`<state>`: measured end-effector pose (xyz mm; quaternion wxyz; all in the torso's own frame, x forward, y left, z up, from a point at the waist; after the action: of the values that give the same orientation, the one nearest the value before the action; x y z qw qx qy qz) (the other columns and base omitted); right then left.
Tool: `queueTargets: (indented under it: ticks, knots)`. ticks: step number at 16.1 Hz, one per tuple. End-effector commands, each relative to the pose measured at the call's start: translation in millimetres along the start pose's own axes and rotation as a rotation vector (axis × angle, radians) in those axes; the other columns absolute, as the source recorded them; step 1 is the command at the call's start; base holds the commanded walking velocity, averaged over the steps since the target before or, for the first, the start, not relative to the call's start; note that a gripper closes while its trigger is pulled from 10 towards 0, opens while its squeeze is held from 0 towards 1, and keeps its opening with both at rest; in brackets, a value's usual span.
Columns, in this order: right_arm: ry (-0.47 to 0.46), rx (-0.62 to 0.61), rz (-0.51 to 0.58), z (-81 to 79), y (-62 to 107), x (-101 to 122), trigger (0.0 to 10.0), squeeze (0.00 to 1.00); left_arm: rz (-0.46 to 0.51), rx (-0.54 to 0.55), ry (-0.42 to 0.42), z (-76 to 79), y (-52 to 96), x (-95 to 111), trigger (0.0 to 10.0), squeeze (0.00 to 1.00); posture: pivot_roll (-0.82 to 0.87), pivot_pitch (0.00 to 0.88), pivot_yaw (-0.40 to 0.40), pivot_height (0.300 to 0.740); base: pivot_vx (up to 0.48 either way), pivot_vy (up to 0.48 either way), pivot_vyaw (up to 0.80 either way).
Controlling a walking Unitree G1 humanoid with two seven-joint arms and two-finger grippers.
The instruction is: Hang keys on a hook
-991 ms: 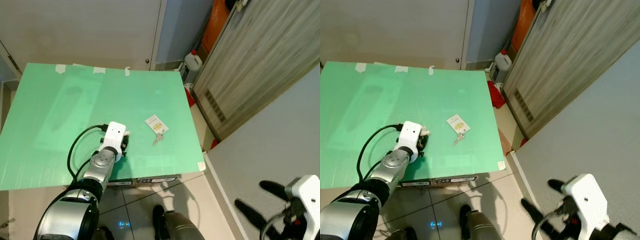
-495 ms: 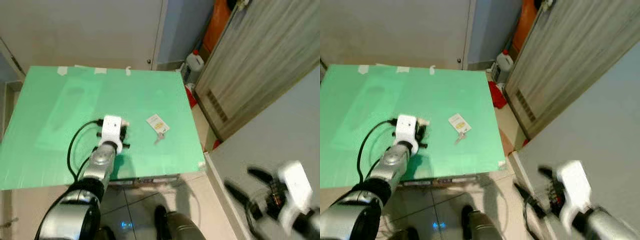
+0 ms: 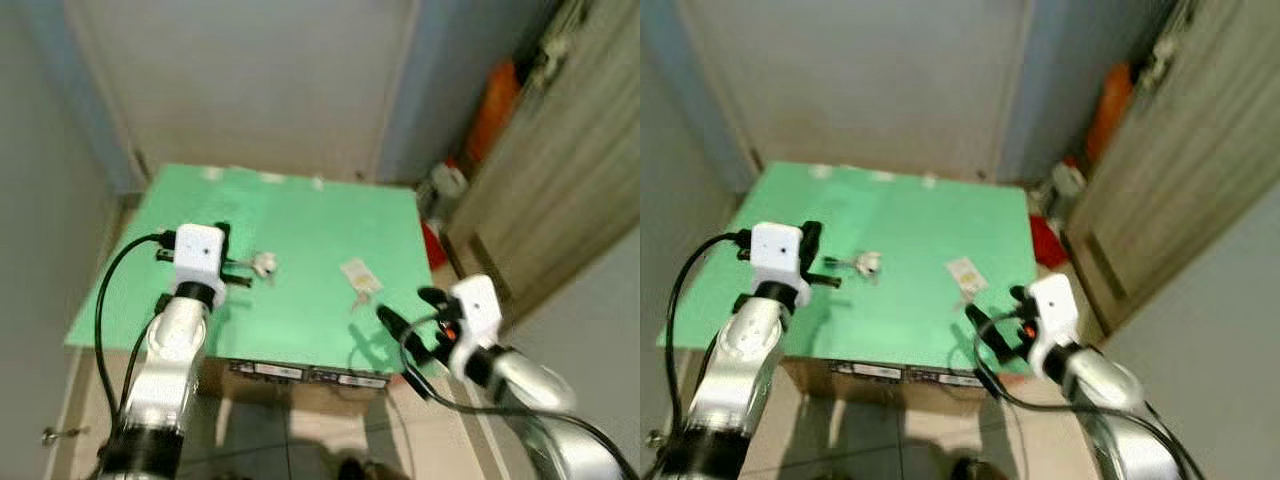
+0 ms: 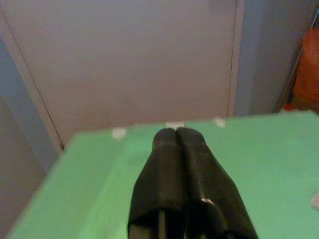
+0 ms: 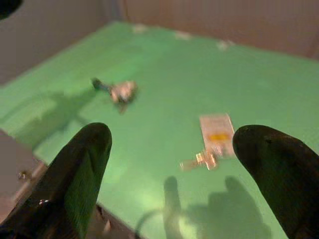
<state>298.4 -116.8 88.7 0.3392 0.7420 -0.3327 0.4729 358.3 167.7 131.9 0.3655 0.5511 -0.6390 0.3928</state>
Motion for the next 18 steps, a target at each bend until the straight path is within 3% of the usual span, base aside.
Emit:
queueTargets:
  ticks: [1, 2, 5, 6, 7, 8, 12, 16, 17, 18]
  knots:
    - [0.023, 0.005, 0.008, 0.8, -4.9, -0.2, 10.0, 0.0, 0.011, -0.007, -0.007, 0.8, 10.4, 7.5, 0.0, 0.0, 0.06, 0.0, -0.072, 0.74, 0.0, 0.0, 0.0]
    - [0.025, 0.013, 0.009, -0.5, -8.5, -1.0, 10.0, 0.0, -0.016, -0.005, -0.002, -0.3, 20.1, 3.1, 0.0, 0.0, 0.07, 0.0, -0.076, 0.74, 0.0, 0.0, 0.0]
    - [0.028, 0.03, 0.005, -3.0, -10.9, -5.0, 10.0, 0.0, -0.116, 0.019, -0.089, -5.2, 22.5, -17.7, 0.0, 0.0, 0.06, 0.0, -0.087, 0.74, 0.0, 0.0, 0.0]
    - [0.031, 0.037, 0.005, -5.1, -10.2, -6.1, 10.0, 0.0, -0.174, 0.059, -0.102, -16.6, 18.5, -32.2, 10.0, 0.0, 0.05, 0.0, -0.089, 0.74, 0.0, 0.0, 0.0]
    - [0.041, 0.04, 0.003, -5.6, -6.1, -7.4, 10.0, 0.0, -0.222, 0.099, -0.119, -30.8, 16.4, -44.2, 10.0, 0.0, 0.02, 0.0, -0.084, 0.74, 0.0, 0.0, 0.0]
    - [0.046, 0.037, 0.002, -4.5, -3.6, -7.9, 10.0, 0.0, -0.232, 0.124, -0.119, -37.3, 16.4, -45.5, 10.0, 1.0, 0.02, 0.0, -0.083, 0.74, 0.0, 0.0, 0.0]
    - [0.051, -0.014, 0.005, 4.4, 5.7, -10.0, 10.0, 0.0, -0.268, 0.169, -0.104, -48.6, 12.2, -55.4, 10.0, 1.0, -0.03, 0.0, -0.059, 0.74, 0.0, 0.0, 0.0]
    - [0.058, -0.028, 0.014, 7.1, 6.9, -9.2, 10.0, 0.0, -0.189, 0.078, -0.096, -17.8, 5.9, -38.9, 10.0, 1.0, -0.04, 0.0, -0.054, 0.74, 0.0, 0.0, 0.0]
    - [0.062, -0.053, 0.027, 8.4, 5.0, -9.9, 10.0, 0.0, -0.111, 0.007, 0.024, 9.3, 9.8, -15.7, 10.0, 1.0, -0.03, 0.0, -0.05, 0.74, 0.0, 0.0, 0.0]
    - [0.062, -0.06, 0.032, 8.7, 4.0, -9.4, 10.0, 0.0, -0.096, 0.001, 0.066, 12.9, 11.3, -10.1, 10.0, 1.0, -0.03, 0.0, -0.052, 0.74, 0.0, 0.0, 0.0]
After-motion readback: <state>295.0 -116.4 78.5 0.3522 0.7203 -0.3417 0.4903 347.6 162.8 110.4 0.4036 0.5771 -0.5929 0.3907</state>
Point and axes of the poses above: a point about 5 cm out from each wrist's last joint towards the gripper, its own y axis pointing back from the gripper into the wrist, its own x axis along the axis of the wrist's last joint, z = x × y, the point moved 6 cm from there along -y, pointing out of the wrist towards the gripper, and after that the axes turned 13 degrees about -y, right-handed, at the moved point
